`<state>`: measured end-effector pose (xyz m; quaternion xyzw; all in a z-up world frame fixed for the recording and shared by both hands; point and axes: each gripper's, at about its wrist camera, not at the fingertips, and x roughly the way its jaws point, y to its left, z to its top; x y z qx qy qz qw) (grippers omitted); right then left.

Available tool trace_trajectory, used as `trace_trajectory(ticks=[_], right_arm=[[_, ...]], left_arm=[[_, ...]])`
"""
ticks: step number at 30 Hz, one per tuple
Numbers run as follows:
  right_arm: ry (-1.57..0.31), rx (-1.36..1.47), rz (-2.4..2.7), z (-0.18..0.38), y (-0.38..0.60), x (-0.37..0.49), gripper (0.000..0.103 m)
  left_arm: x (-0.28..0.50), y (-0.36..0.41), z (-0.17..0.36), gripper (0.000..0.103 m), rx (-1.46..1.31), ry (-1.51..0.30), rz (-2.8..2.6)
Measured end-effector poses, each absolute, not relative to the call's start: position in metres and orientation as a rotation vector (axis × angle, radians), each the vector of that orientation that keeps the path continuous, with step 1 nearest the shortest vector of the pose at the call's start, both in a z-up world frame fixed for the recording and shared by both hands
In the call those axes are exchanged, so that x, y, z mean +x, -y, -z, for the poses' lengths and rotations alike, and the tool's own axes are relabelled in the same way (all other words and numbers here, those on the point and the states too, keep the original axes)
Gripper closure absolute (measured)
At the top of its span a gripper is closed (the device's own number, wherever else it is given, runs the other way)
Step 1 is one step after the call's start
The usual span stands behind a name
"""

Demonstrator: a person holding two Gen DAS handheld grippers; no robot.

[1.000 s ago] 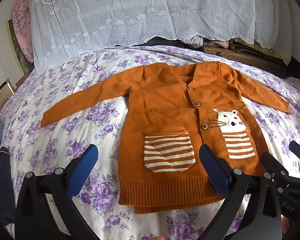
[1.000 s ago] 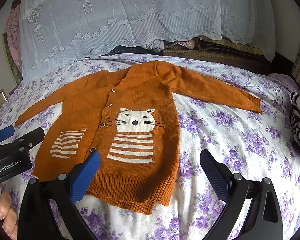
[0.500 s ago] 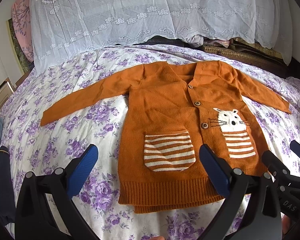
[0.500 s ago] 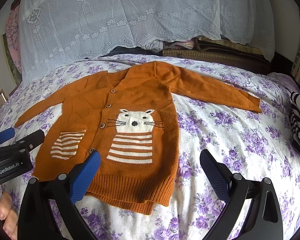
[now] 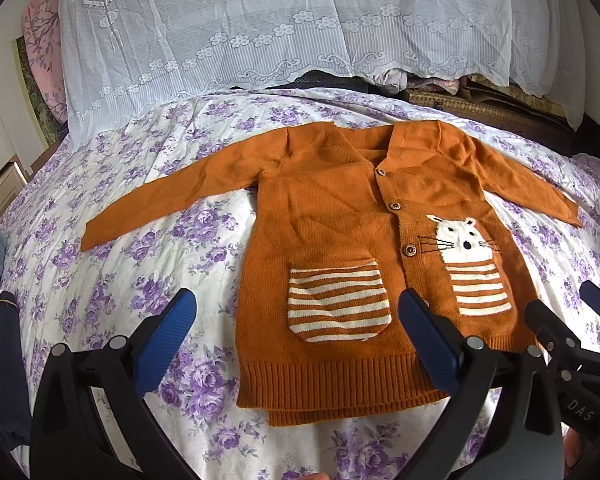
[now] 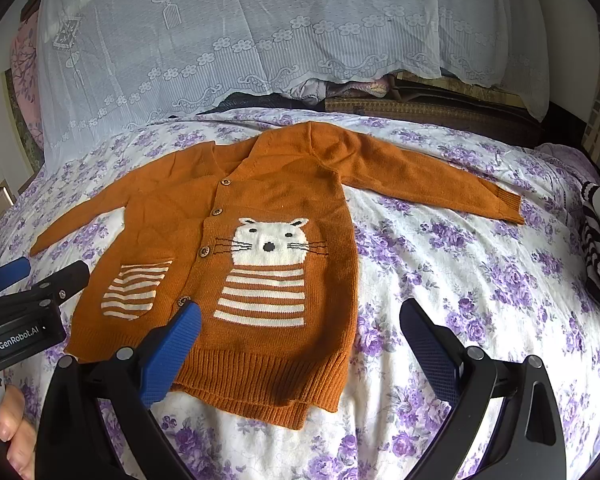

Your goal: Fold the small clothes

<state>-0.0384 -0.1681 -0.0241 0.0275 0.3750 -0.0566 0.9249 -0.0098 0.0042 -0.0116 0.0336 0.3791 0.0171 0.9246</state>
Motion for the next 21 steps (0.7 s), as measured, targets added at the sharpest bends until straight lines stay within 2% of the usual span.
trace_trajectory(ticks=[15, 21], right_arm=[[-0.772, 0.058, 0.116, 0.017, 0.164, -0.038, 0.003], [-0.808, 0.100, 0.114, 0.034, 0.176, -0.033, 0.003]], left_arm=[[-0.009, -0.005, 0.013, 0.004, 0.070, -0.786, -0.034], [-0.002, -0.027, 0.034, 0.004, 0.005, -0.889, 0.000]])
